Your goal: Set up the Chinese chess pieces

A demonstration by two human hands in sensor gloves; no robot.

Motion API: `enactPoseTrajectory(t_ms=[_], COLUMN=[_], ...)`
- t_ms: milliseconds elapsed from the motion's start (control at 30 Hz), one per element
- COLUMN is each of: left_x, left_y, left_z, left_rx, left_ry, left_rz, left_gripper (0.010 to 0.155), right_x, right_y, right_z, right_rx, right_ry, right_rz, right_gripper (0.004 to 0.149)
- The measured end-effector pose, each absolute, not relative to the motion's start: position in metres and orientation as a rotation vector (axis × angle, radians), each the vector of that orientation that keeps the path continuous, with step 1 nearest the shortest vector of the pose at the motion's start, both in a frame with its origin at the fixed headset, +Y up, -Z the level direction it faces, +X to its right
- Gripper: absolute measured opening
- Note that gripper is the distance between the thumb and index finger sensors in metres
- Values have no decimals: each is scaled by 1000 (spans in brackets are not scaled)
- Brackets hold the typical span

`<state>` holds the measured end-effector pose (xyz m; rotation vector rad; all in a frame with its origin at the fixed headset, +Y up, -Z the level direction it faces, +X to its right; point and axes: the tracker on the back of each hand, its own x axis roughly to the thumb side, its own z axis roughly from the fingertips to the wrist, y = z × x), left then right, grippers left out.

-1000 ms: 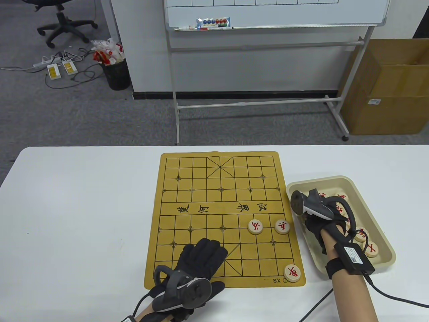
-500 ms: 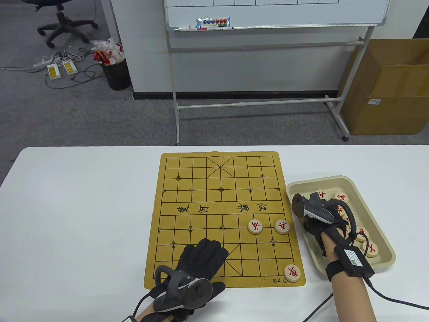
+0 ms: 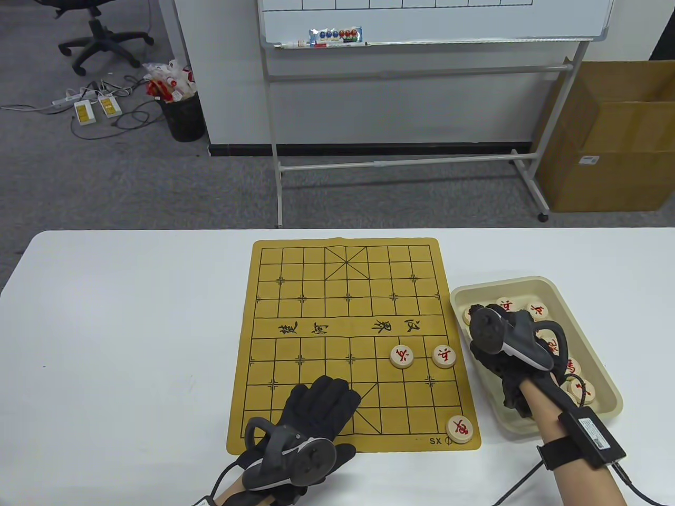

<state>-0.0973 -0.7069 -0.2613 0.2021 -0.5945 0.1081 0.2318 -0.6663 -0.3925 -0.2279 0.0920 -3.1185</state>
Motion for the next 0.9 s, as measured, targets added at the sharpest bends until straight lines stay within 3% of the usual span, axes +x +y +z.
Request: enactPoseTrajectory(t_ms=[200, 400, 667, 900], left_x=[-92, -87, -70, -70], left_y=[-705, -697, -697, -693], left_z=[-256, -245, -221, -217], left_rx=[248, 397, 580, 617], left_ry=[-614, -666, -831, -842], left_rz=[112, 166, 28, 27], left_gripper=[84, 79, 61, 50], right_x=[193, 152, 129, 127], right_y=[-659, -676, -701, -707], right_z=[-337, -297, -275, -269], right_rx=[-567, -859, -1221, -1290], right_ry=[-102, -254, -553, -642], right_rz=[-3400, -3565, -3629, -3670], right_gripper=[71, 76, 73, 73])
